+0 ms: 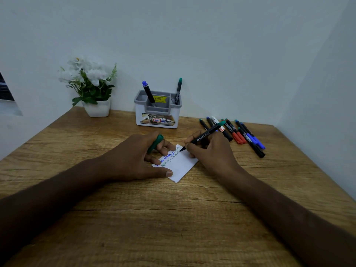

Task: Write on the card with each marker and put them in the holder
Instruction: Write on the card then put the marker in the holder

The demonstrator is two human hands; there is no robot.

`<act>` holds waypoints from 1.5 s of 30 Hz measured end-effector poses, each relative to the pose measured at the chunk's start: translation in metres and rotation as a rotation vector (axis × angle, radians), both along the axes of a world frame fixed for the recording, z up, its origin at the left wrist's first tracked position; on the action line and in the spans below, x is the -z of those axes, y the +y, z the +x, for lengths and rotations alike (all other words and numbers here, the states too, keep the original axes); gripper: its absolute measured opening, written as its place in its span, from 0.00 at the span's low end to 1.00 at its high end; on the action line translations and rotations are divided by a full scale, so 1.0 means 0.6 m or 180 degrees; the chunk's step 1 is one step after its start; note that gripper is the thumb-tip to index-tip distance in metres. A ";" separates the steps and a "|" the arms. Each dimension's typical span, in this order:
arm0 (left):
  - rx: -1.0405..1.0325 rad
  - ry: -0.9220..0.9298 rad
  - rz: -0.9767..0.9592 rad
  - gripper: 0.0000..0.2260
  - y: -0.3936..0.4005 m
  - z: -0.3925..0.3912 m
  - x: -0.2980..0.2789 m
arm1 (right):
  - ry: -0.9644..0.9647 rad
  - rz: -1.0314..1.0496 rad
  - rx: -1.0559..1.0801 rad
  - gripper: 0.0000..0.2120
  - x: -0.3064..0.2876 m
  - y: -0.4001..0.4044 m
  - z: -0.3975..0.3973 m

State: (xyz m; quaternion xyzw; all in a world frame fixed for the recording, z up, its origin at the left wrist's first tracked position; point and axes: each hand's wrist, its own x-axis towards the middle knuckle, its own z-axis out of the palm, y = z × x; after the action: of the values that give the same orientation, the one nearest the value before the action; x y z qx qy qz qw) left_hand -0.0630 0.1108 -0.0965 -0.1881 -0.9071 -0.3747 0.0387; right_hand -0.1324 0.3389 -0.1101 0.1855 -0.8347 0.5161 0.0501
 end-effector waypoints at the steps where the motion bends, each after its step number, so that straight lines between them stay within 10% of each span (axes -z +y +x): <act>1: 0.0007 0.0004 0.0002 0.24 -0.001 -0.001 0.001 | 0.0008 -0.0009 0.0024 0.04 0.000 0.001 -0.001; 22: -0.0036 0.0223 -0.0255 0.18 -0.003 -0.001 0.005 | 0.0144 -0.0056 0.0271 0.05 -0.007 -0.001 0.010; 30: -0.0114 0.0317 -0.0327 0.17 0.000 0.000 0.009 | -0.1053 -0.2203 -0.0522 0.08 -0.029 -0.004 0.043; 45: -0.0094 0.0568 -0.0829 0.09 -0.002 -0.010 0.020 | -0.0212 -0.1028 -0.0382 0.06 -0.025 -0.005 0.048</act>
State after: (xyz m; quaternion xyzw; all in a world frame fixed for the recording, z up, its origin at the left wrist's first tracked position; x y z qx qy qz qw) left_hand -0.0688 0.1094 -0.1083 -0.2107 -0.9436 -0.2351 0.1000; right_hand -0.1037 0.3356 -0.0951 0.2074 -0.7296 0.6514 0.0206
